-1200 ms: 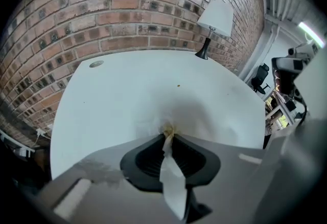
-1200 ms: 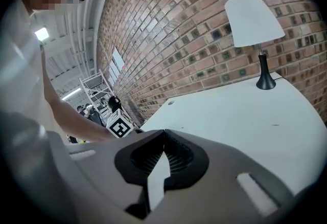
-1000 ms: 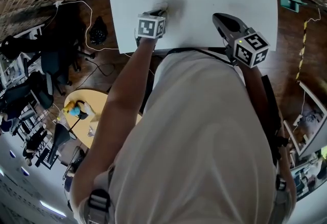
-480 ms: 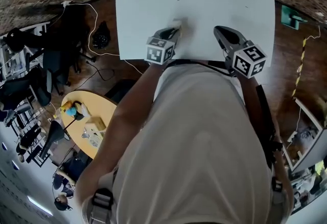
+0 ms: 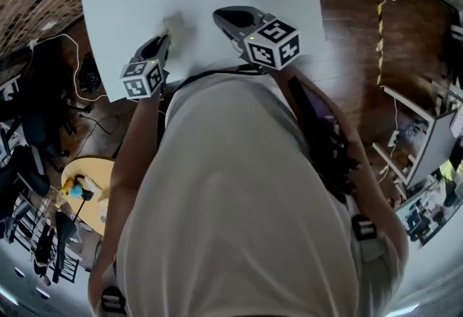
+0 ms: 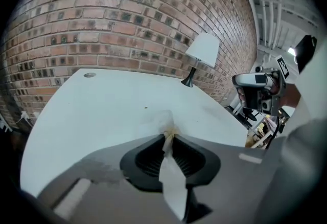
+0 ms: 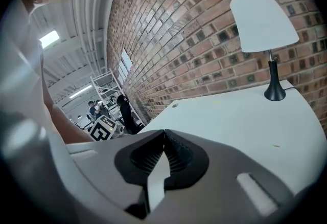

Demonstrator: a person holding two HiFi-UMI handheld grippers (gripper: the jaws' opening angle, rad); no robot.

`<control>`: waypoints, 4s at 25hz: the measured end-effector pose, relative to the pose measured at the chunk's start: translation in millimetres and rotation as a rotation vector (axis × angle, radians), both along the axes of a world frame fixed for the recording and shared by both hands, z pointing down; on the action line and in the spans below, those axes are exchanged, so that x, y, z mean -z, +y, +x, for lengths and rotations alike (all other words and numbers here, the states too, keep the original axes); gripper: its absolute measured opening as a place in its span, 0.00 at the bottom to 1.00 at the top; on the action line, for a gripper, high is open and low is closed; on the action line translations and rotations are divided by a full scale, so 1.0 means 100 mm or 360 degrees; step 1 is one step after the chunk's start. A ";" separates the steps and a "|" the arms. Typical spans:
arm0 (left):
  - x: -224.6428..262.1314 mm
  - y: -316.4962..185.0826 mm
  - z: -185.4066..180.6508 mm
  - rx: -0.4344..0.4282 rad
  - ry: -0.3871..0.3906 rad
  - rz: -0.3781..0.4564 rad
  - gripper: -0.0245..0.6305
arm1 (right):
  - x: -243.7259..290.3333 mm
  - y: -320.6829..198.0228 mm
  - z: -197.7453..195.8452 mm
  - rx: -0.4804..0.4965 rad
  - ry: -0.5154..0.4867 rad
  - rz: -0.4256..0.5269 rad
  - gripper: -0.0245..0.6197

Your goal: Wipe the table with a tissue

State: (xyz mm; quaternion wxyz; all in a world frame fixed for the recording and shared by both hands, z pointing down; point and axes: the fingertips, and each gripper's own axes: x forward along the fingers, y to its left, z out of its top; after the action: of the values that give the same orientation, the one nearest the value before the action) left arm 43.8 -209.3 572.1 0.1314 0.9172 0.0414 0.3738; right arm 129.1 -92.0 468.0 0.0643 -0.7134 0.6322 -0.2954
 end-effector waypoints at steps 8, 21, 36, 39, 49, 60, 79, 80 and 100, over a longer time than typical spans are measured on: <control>-0.07 0.13 0.23 0.0002 -0.0035 -0.0060 0.12 | 0.10 0.13 0.17 0.0061 -0.0026 -0.0062 0.05; -0.24 -0.17 0.40 0.0159 -0.0161 0.0042 0.12 | 0.11 0.35 0.32 -0.0039 -0.0165 0.0049 0.05; -0.44 -0.68 0.99 0.0245 -0.0335 0.0149 0.12 | 0.12 0.52 0.53 -0.0175 -0.0182 0.0021 0.05; -0.47 -0.67 1.01 0.0272 -0.0355 0.0150 0.12 | 0.11 0.59 0.55 -0.0196 -0.0192 0.0019 0.05; -0.50 -0.58 1.10 0.0116 -0.0499 0.0324 0.12 | 0.11 0.71 0.58 -0.0201 -0.0210 0.0033 0.05; -0.49 -0.35 1.28 -0.0035 -0.0464 0.0277 0.12 | 0.13 0.87 0.60 -0.0254 -0.0250 0.0053 0.05; -0.46 -0.07 1.61 -0.0116 -0.0389 0.0177 0.12 | 0.15 1.03 0.58 -0.0312 -0.0272 0.0071 0.05; -0.46 0.01 1.69 -0.0143 -0.0395 0.0179 0.12 | 0.15 1.04 0.58 -0.0317 -0.0270 0.0071 0.05; -0.12 0.15 1.35 0.0014 -0.0101 -0.0030 0.12 | 0.20 0.82 0.74 -0.0198 -0.0180 0.0074 0.05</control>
State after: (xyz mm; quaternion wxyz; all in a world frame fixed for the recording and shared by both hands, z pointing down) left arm 178.6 -194.0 584.3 0.1429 0.9037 0.0368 0.4018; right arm 202.8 -10.1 447.7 0.1347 -0.7318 0.5887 -0.3158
